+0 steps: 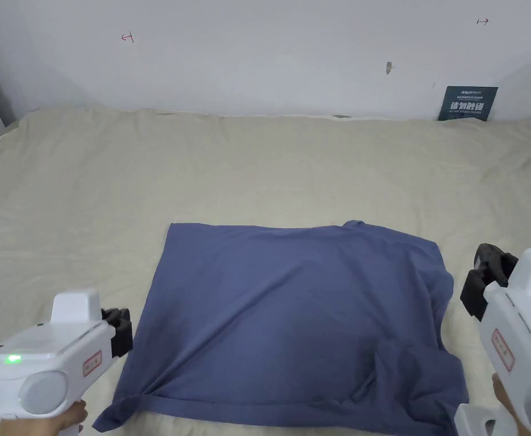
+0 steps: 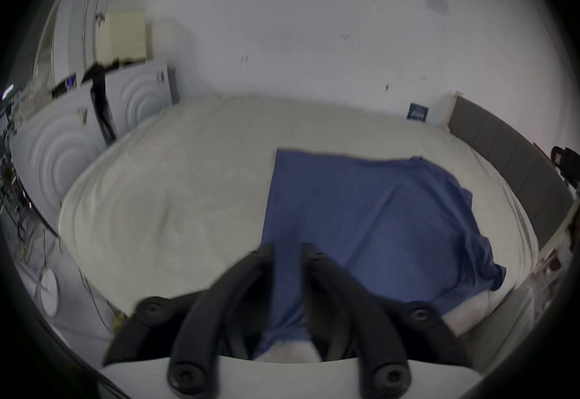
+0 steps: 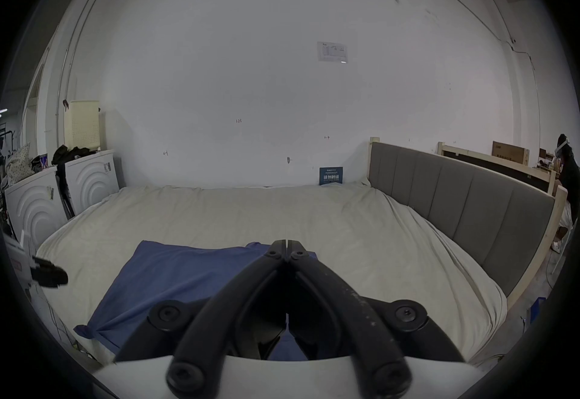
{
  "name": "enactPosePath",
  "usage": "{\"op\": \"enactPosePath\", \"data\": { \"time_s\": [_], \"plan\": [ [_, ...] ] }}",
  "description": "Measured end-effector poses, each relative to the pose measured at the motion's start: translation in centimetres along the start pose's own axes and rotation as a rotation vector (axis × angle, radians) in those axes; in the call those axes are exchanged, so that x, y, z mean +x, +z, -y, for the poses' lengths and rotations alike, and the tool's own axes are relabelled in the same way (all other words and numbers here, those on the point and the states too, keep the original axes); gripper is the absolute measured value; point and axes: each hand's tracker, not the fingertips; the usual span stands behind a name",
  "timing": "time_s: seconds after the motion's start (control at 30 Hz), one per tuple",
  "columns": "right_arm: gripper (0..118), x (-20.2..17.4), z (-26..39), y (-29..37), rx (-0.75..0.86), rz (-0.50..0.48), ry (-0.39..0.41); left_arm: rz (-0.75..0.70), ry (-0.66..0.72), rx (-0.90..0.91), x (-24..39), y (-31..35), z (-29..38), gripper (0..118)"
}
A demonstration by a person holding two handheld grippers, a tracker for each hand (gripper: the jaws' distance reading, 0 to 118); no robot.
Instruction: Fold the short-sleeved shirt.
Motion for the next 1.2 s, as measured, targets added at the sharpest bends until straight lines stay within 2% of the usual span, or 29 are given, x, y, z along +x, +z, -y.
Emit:
{"op": "enactPosePath", "data": {
  "time_s": [0.03, 0.07, 0.1, 0.3, 0.37, 0.4, 0.5, 0.57, 0.6, 0.63, 0.67, 0.7, 0.77, 0.83, 0.9, 0.93, 1.07, 1.1, 1.17, 1.2],
  "plan": [
    [2, 0.0, 0.1, 0.0, -0.005, 0.001, 0.002, 0.000, 0.024, -0.032, -0.5, -0.4, 0.9, 84],
    [2, 0.0, 0.1, 0.0, -0.009, 0.002, 0.003, 0.007, 0.035, -0.097, -1.0, -0.9, 1.6, 104],
    [2, 0.0, 0.2, -0.1, -0.014, 0.003, 0.003, 0.001, 0.051, -0.137, -1.4, -1.4, 2.4, 114],
    [2, -0.2, 1.2, -0.5, -0.049, 0.007, 0.007, -0.061, 0.033, -0.272, -1.5, -4.2, 7.2, 113],
    [2, -0.1, 1.4, -0.7, -0.065, 0.003, 0.006, -0.071, 0.028, -0.278, -1.6, -5.3, 8.5, 105],
    [2, -0.2, 1.5, -0.8, -0.073, 0.002, 0.006, -0.072, 0.022, -0.271, -1.6, -5.7, 9.1, 96],
    [2, -0.2, 1.7, -0.8, -0.085, -0.001, 0.011, -0.069, -0.030, -0.272, -1.3, -6.9, 10.1, 50],
    [2, -0.2, 1.7, -0.8, -0.093, -0.002, 0.017, 0.001, 0.010, -0.277, -1.0, -7.0, 10.3, 32],
    [2, -0.1, 1.7, -0.8, -0.095, -0.001, 0.019, -0.038, -0.009, -0.267, -0.6, -6.7, 10.1, 15],
    [2, 0.0, 1.8, -0.7, -0.096, 0.002, 0.020, -0.026, -0.022, -0.258, -0.5, -6.4, 9.9, 5],
    [3, 0.1, 2.0, -0.6, -0.099, 0.009, 0.021, 0.029, -0.031, -0.235, -0.2, -6.1, 9.5, 5],
    [7, 0.2, 2.3, -0.6, -0.106, 0.015, 0.019, 0.004, -0.030, -0.234, 0.1, -5.8, 9.3, 5],
    [38, 1.0, 3.3, -0.9, -0.150, 0.025, 0.014, 0.000, -0.059, -0.223, 0.5, -5.5, 8.7, 5],
    [80, 1.7, 5.3, -1.4, -0.242, 0.031, -0.002, 0.005, -0.060, -0.197, 0.6, -5.0, 8.1, 5],
    [105, 2.6, 7.8, -2.1, -0.352, 0.042, -0.016, 0.013, -0.050, -0.185, 0.5, -4.5, 7.4, 5],
    [110, 2.9, 9.3, -2.5, -0.417, 0.047, -0.019, 0.018, -0.044, -0.175, 0.5, -4.4, 7.1, 5],
    [107, 3.7, 14.6, -3.8, -0.576, 0.076, -0.045, 0.030, -0.038, -0.149, 0.5, -4.0, 6.1, 5],
    [102, 3.8, 15.6, -4.1, -0.601, 0.074, -0.052, 0.032, -0.037, -0.146, 0.6, -4.0, 5.9, 5],
    [83, 3.9, 17.4, -4.6, -0.635, 0.054, -0.052, 0.033, -0.038, -0.146, 0.6, -4.0, 5.7, 5],
    [80, 3.8, 17.9, -4.8, -0.649, 0.051, -0.048, 0.031, -0.039, -0.145, 0.8, -4.1, 5.6, 5]
  ]
}}
